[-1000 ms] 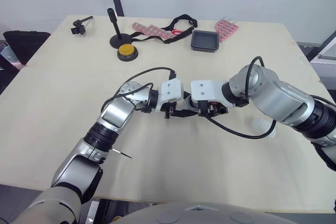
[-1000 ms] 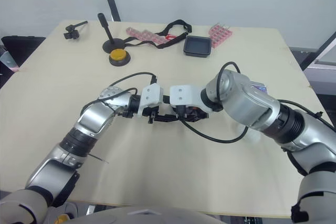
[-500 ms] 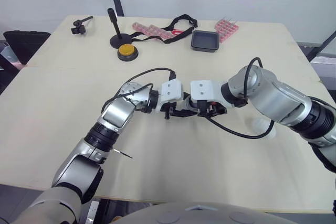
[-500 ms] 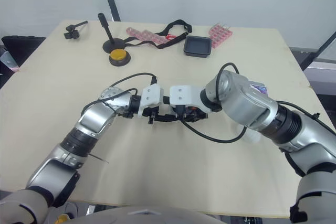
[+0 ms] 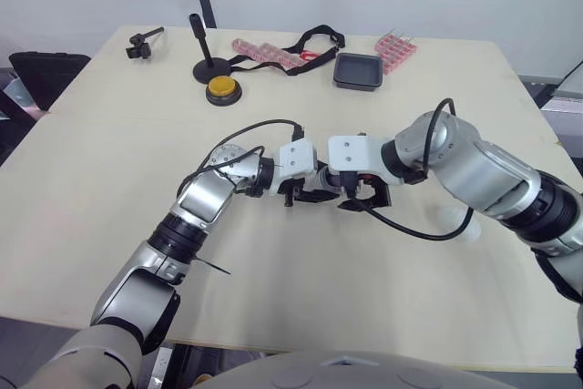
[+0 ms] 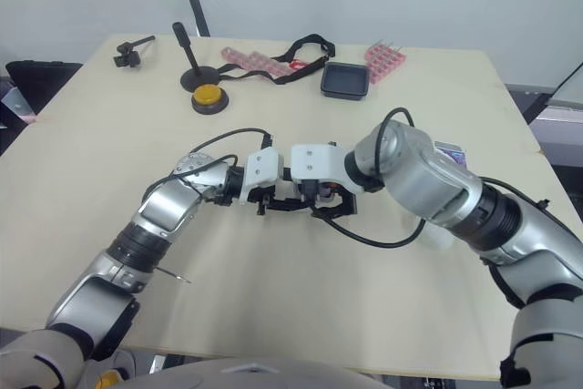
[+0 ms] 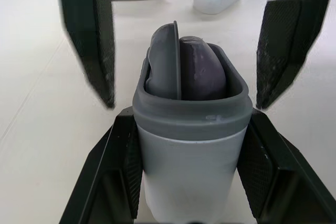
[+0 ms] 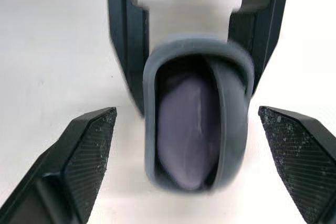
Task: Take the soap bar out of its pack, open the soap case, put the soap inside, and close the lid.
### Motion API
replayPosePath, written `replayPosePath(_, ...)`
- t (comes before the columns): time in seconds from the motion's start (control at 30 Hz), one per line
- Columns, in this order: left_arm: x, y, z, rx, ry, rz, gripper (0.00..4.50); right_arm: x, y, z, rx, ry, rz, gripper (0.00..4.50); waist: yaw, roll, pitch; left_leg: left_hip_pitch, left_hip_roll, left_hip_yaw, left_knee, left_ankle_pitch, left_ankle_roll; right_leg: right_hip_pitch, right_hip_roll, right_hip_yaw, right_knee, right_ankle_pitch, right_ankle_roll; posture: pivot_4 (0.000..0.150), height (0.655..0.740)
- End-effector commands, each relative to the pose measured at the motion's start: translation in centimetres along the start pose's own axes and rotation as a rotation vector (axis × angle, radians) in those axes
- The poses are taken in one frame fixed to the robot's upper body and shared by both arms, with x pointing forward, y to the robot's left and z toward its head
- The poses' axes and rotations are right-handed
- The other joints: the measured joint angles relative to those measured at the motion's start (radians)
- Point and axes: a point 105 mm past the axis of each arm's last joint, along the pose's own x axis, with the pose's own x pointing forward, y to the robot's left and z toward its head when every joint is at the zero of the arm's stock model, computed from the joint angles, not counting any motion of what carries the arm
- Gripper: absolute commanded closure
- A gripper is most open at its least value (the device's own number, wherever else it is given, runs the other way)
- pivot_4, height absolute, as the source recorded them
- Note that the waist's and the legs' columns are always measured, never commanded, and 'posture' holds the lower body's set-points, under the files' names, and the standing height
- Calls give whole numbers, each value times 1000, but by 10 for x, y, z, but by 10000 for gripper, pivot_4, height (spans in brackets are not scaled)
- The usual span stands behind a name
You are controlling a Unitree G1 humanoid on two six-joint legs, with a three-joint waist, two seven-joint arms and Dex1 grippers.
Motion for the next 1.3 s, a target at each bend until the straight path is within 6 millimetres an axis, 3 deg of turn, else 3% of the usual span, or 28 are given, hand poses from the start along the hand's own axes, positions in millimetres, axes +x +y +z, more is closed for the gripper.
replayPosePath(0.03, -12, 5, 10, 42, -38, 43, 25792, -13, -6, -11, -21, 14, -48, 349, 0, 0, 0, 0, 0, 0, 0, 0, 0, 0, 0, 0, 0, 0, 0, 1500, 7395)
replayPosePath(0.27, -47, 9, 29, -19, -331, 174, 25792, -44, -7, -23, 69, -17, -99, 349, -4, 0, 0, 0, 0, 0, 0, 0, 0, 0, 0, 1, 0, 0, 0, 1500, 7395)
replayPosePath(0.4, -55, -2, 13, -83, -366, 175, 25792, -59, -8, -34, 198, -22, -154, 349, -4, 0, 0, 0, 0, 0, 0, 0, 0, 0, 0, 1, -1, 0, 0, 1500, 7395)
replayPosePath(0.6, -31, -12, 2, -135, -434, 159, 25792, -81, -1, -59, 330, 83, -230, 349, 10, 0, 0, 0, 0, 0, 1, 0, 1, 0, -1, 0, -5, 0, 0, 1500, 7395)
replayPosePath(0.83, -13, -18, -14, -118, -437, 144, 25792, -96, 24, -97, 472, 223, -247, 349, 14, 0, 0, 0, 0, 1, 0, -1, 2, 0, 0, 3, -6, 0, 0, 1500, 7395)
replayPosePath(1.3, -5, -19, -16, -100, -442, 146, 25792, -89, 48, -141, 638, 325, -247, 349, 14, 0, 0, 1, 0, 2, 1, -2, 3, 0, 0, 6, -5, 0, 0, 1500, 7395)
